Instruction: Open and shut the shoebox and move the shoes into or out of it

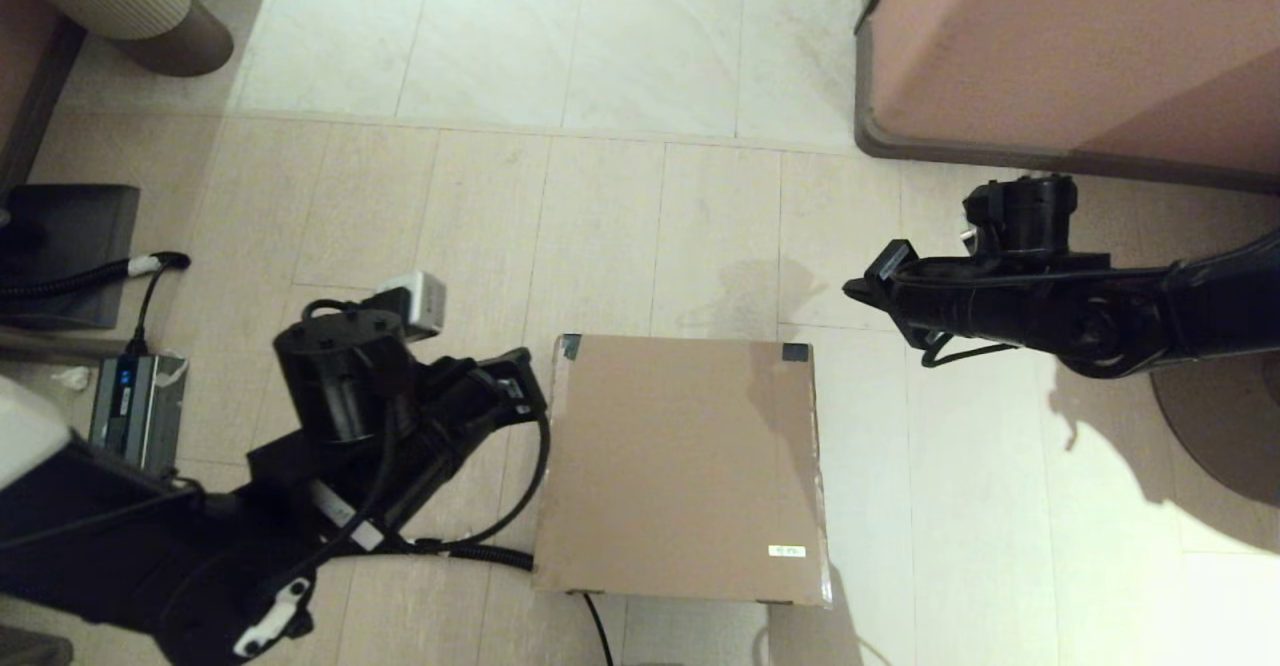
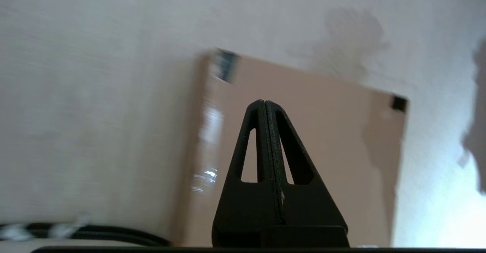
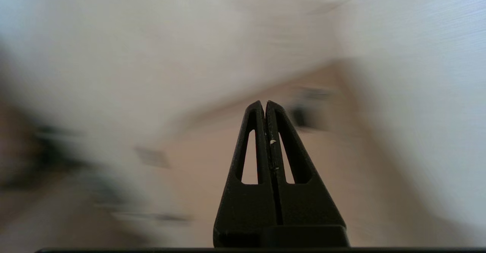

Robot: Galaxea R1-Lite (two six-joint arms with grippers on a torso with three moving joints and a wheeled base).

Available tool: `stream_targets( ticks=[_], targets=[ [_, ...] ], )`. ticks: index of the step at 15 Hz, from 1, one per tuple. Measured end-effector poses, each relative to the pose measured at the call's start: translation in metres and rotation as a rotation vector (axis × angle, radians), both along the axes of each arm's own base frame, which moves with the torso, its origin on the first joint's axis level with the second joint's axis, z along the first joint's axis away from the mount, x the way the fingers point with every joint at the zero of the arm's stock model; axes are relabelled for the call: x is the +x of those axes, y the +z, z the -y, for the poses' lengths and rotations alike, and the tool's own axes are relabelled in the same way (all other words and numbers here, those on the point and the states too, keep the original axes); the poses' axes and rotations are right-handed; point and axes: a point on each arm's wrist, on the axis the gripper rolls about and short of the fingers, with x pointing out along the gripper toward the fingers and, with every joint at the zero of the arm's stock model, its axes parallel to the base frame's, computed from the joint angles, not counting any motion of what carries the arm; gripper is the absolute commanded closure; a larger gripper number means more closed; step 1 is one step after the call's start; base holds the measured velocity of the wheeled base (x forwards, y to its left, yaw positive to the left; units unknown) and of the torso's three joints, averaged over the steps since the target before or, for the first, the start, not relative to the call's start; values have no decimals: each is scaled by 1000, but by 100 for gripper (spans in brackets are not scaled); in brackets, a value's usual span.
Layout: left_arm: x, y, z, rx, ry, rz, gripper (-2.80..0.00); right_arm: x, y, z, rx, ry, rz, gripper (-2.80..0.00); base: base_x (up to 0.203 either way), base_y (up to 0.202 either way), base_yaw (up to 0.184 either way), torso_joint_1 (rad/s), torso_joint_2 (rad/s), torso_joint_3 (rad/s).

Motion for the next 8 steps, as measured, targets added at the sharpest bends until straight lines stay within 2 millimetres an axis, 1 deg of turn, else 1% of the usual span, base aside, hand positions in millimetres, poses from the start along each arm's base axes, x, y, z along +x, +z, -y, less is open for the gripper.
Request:
stream_targets(
  ticks=[1, 2, 3, 4, 5, 6, 7, 8],
  targets=[
    [0, 5, -18, -1, 52, 11, 0, -17, 7, 2, -159, -10, -11, 0, 0, 0, 0, 0, 0, 0],
    [1, 10, -41, -4, 124, 24, 0, -37, 16, 6, -295, 4, -5, 0, 0, 0, 0, 0, 0, 0],
    [0, 14, -64, -6, 197, 35, 0, -57, 25, 10, -393, 24, 15, 0, 0, 0, 0, 0, 0, 0],
    [-4, 18, -91, -5, 290, 47, 0, -82, 36, 19, -479, 33, 48, 0, 0, 0, 0, 0, 0, 0],
    [-13, 22, -117, -6, 382, 58, 0, -105, 45, 33, -539, 13, 76, 0, 0, 0, 0, 0, 0, 0],
    [-26, 24, -141, -8, 465, 70, 0, -131, 53, 52, -578, -38, 100, 0, 0, 0, 0, 0, 0, 0],
    [-45, 27, -158, -12, 518, 87, 0, -162, 62, 69, -601, -102, 131, 0, 0, 0, 0, 0, 0, 0],
    [-65, 28, -164, -11, 522, 102, 0, -192, 67, 81, -615, -156, 160, 0, 0, 0, 0, 0, 0, 0]
  ],
)
